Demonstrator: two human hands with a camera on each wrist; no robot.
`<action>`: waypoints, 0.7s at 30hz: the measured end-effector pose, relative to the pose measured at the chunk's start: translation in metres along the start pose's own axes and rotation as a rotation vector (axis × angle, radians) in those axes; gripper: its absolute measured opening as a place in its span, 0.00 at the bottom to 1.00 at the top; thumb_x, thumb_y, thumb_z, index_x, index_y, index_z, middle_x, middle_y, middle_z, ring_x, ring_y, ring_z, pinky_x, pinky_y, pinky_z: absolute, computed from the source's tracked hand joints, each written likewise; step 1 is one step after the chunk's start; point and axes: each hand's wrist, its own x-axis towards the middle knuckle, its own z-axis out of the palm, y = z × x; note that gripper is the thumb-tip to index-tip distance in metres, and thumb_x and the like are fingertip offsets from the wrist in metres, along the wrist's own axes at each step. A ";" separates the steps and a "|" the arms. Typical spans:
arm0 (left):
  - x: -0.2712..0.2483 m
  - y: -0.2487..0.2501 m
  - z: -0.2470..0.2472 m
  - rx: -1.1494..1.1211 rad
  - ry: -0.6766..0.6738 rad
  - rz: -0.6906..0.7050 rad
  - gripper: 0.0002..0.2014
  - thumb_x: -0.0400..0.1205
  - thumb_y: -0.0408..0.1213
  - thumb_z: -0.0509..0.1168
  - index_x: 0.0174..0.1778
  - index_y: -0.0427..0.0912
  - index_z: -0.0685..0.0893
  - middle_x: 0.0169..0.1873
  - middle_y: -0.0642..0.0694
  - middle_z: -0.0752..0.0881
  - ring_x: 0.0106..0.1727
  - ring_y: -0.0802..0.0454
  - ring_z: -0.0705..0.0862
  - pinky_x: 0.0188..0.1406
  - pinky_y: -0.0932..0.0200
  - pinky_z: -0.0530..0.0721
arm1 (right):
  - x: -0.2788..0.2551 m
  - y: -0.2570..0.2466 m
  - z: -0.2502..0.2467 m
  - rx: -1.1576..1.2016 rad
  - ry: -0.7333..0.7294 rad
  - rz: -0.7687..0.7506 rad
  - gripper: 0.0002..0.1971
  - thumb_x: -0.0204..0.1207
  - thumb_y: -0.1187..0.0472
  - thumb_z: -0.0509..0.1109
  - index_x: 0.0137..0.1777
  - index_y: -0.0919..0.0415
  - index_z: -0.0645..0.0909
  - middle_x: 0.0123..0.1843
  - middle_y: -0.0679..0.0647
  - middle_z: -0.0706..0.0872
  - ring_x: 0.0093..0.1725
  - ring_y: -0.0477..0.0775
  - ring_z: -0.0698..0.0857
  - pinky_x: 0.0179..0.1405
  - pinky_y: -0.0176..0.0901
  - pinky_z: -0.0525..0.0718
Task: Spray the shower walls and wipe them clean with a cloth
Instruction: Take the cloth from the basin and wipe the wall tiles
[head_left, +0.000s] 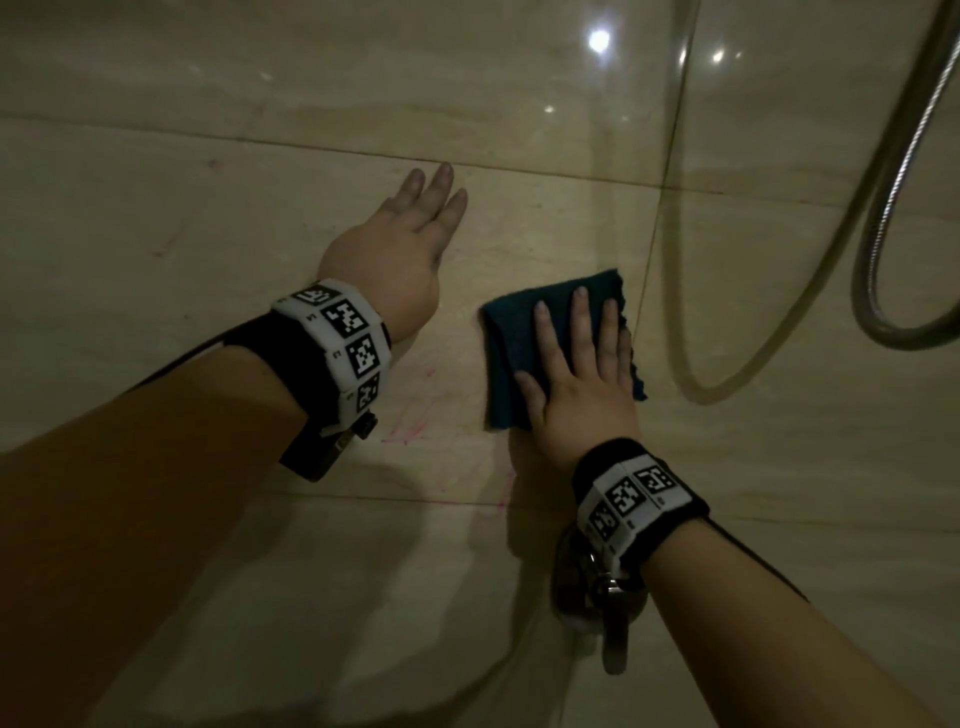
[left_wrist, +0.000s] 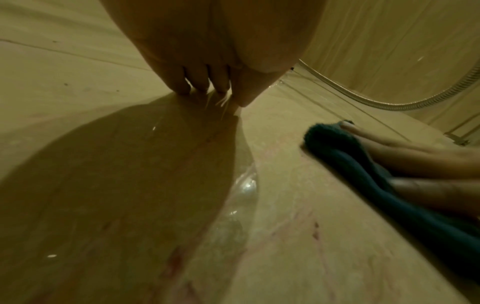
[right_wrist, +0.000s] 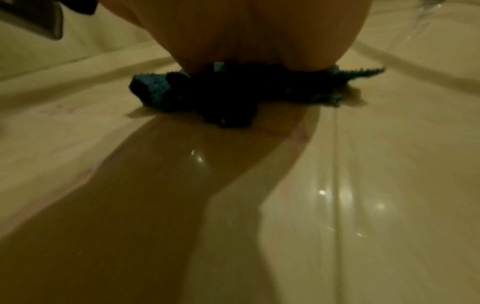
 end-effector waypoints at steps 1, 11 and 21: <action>0.000 0.000 0.000 0.008 -0.004 -0.001 0.31 0.85 0.28 0.50 0.83 0.47 0.48 0.84 0.49 0.44 0.85 0.50 0.44 0.83 0.55 0.51 | 0.006 -0.002 -0.005 0.004 -0.004 0.006 0.31 0.83 0.40 0.41 0.73 0.41 0.22 0.76 0.47 0.20 0.80 0.56 0.25 0.78 0.51 0.24; -0.003 0.001 0.001 0.051 -0.011 -0.007 0.33 0.84 0.27 0.51 0.84 0.48 0.46 0.84 0.50 0.42 0.85 0.51 0.43 0.82 0.57 0.50 | 0.062 -0.008 -0.048 -0.002 0.177 -0.011 0.33 0.83 0.42 0.48 0.83 0.49 0.39 0.85 0.57 0.37 0.83 0.63 0.36 0.81 0.55 0.34; -0.013 -0.002 0.006 0.021 -0.032 0.033 0.31 0.85 0.27 0.50 0.83 0.43 0.48 0.84 0.47 0.43 0.85 0.47 0.43 0.83 0.56 0.46 | 0.015 -0.003 0.003 -0.004 0.203 -0.003 0.33 0.80 0.41 0.43 0.82 0.51 0.39 0.85 0.60 0.45 0.83 0.66 0.43 0.80 0.54 0.35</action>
